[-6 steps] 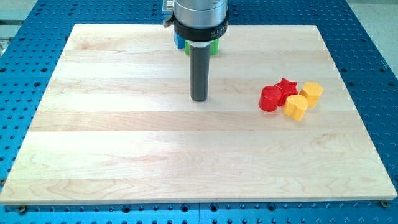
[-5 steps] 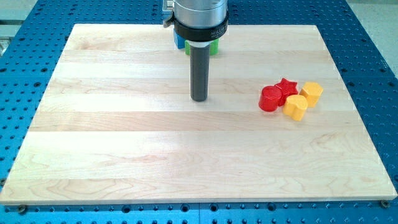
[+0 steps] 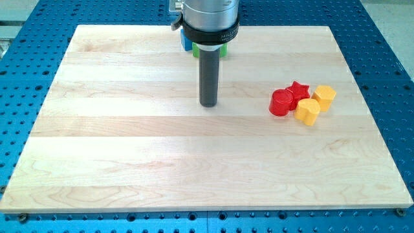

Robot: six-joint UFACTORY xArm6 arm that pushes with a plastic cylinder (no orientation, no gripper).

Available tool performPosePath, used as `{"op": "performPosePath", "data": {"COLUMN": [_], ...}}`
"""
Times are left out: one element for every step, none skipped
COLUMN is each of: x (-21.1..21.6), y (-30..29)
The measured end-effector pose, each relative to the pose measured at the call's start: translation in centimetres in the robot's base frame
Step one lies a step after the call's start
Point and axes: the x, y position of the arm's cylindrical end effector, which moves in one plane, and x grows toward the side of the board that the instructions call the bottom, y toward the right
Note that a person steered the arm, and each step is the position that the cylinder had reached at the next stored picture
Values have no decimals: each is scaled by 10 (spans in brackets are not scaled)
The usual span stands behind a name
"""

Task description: Move arm slightly upwards

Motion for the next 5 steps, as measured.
{"op": "performPosePath", "data": {"x": [1,-11,-27,-27,-27], "y": [1,1,3,3,3]}}
